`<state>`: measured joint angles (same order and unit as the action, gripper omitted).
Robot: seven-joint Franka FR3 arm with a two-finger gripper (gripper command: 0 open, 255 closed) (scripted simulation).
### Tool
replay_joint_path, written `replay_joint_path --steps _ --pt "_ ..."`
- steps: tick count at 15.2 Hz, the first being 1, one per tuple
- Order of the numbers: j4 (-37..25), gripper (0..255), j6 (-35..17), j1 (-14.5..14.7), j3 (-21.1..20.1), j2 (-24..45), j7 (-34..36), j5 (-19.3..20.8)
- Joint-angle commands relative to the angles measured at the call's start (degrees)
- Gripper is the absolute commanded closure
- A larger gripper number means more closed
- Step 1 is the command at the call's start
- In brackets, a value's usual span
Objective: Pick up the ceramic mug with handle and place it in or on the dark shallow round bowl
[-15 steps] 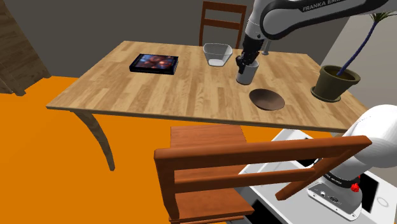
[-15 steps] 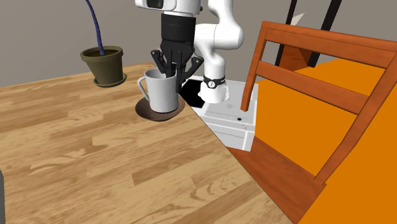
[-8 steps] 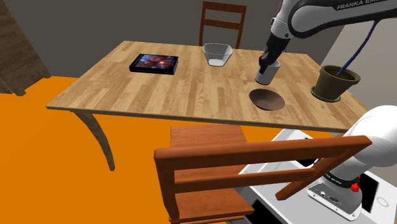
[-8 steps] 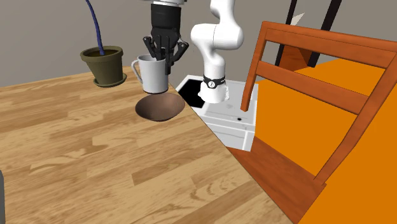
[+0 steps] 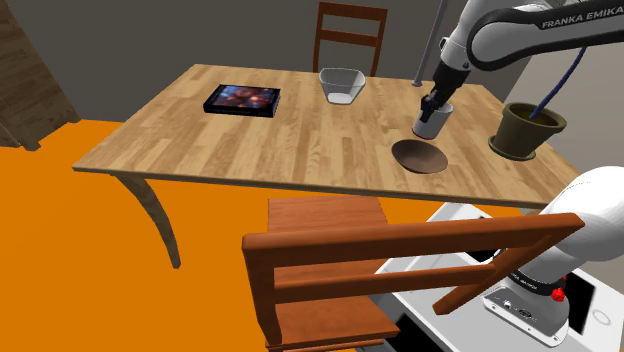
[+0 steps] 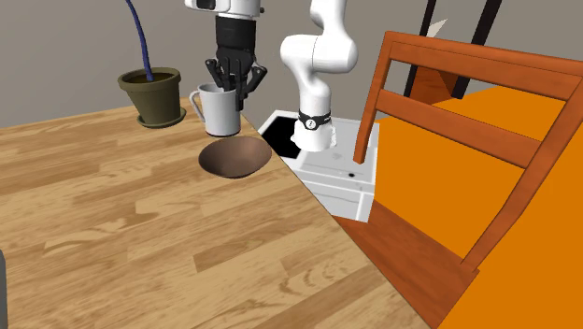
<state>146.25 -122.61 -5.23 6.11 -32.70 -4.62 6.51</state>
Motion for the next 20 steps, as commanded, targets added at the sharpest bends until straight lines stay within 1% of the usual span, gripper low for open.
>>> replay_joint_path --steps 1,13,20 --pt "1.3 255 -1.6 -0.1 0.1 0.2 0.0 0.1" --pt "7.8 255 -12.4 -0.3 0.7 4.5 0.5 0.8" --pt "7.8 255 -12.4 -0.3 0.7 4.5 0.5 0.8"
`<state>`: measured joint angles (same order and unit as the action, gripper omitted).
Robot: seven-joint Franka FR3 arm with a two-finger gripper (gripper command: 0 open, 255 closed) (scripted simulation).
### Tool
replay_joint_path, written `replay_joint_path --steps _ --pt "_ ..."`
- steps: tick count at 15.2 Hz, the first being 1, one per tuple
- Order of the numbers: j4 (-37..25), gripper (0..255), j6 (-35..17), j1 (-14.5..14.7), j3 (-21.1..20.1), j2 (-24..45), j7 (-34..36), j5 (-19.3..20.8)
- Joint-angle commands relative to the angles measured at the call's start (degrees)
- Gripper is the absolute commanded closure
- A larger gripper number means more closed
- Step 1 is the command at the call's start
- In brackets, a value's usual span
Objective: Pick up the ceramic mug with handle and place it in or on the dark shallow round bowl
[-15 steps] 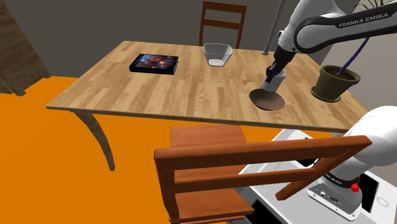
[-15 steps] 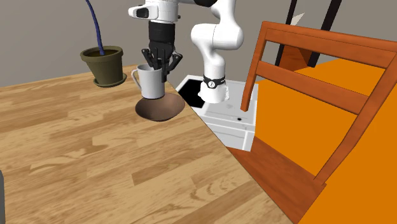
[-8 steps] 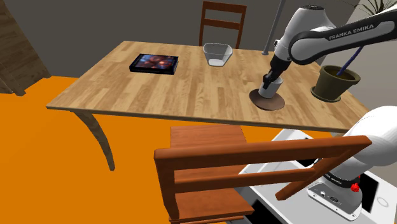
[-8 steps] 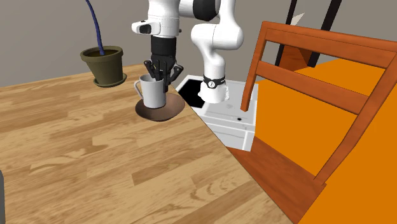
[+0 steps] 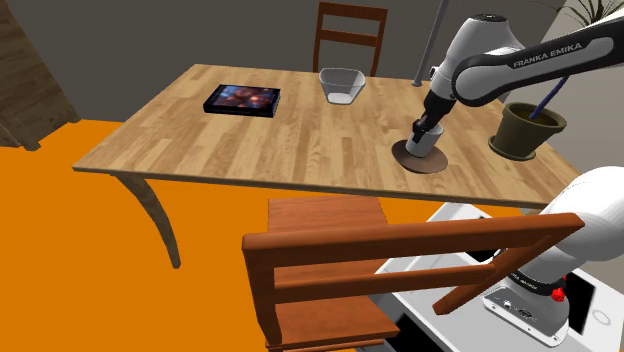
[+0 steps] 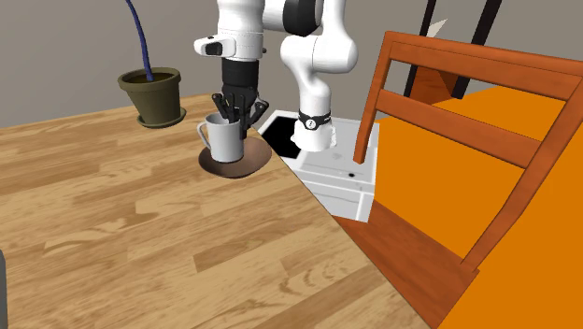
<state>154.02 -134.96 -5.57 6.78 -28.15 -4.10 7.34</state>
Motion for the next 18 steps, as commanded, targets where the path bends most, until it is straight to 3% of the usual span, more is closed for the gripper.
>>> replay_joint_path --steps 1,2,7,11,18 --pt "0.0 255 0.0 0.0 0.0 0.0 0.0 0.0" --pt "0.0 0 0.0 0.0 0.0 0.0 0.0 0.0" --pt "0.0 0 0.0 0.0 0.0 0.0 0.0 0.0" --pt "-3.7 0 8.9 0.2 -0.7 -5.2 -0.1 -0.5" --pt "-3.7 0 8.9 0.2 -0.7 -5.2 -0.1 -0.5"
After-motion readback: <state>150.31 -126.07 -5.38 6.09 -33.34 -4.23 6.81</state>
